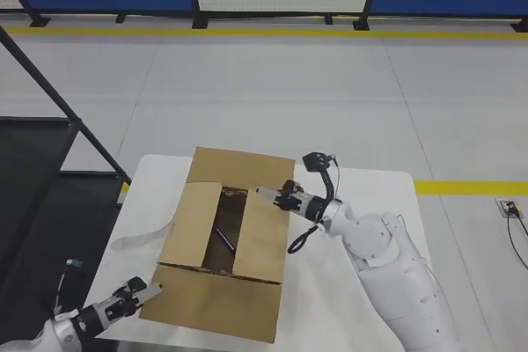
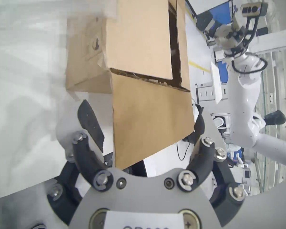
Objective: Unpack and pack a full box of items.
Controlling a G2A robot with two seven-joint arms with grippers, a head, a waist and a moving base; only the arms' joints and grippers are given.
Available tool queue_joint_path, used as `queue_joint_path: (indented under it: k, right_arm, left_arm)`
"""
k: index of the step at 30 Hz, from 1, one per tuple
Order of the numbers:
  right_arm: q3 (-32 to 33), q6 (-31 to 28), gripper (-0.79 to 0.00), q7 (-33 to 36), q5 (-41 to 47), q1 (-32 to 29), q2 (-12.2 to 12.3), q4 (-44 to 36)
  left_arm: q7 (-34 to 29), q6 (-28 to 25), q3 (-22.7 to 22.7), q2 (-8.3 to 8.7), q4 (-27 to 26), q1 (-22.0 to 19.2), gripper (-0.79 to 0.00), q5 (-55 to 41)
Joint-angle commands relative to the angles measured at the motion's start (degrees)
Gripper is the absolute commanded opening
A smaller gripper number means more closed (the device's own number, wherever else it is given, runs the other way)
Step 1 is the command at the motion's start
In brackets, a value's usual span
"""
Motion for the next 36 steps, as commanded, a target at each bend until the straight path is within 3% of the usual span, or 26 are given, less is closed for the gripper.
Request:
queue_joint_path:
  k: [1, 7, 13, 21, 25, 30, 36]
  right_arm:
    - [0.38, 0.02, 0.000, -2.86, 1.19, 0.33, -0.12, 1.50]
    - [0.27, 0.25, 0.000, -9.08, 2.36, 1.86, -0.55, 5.14]
    - [-1.29, 0.08, 0.000, -10.71, 2.79, 4.16, -1.08, 9.12]
    - [-2.04, -1.28, 0.000, -10.59, 3.47, 5.63, -1.32, 11.41]
    - [-1.67, -0.79, 0.000, -12.66, 2.33, 5.82, -1.25, 11.94]
    - [-2.83, 0.95, 0.000, -17.38, -0.34, 6.03, -1.64, 13.19]
    - [-5.83, 2.53, 0.000, -19.00, -0.98, 9.60, -2.89, 20.68]
  left_arm:
    - [-1.39, -0.68, 1.12, 0.19, -0.07, -0.17, 0.000, 0.63]
    - [-2.74, -1.14, 2.59, 0.56, 0.16, -0.29, 0.000, -0.36]
    - [-4.03, -0.88, 2.30, 0.92, 0.70, -0.11, 0.000, -5.34]
    - [0.96, 1.28, 4.77, 1.21, 3.46, -1.07, 0.000, 3.37]
    - [0.57, -0.82, 6.91, 1.37, 3.35, -1.45, 0.000, 4.87]
    - [-2.01, -4.28, 7.55, 1.71, 3.79, -1.34, 0.000, 1.36]
    - [-4.33, -4.54, 6.83, 2.13, 4.93, -2.04, 0.000, -5.86]
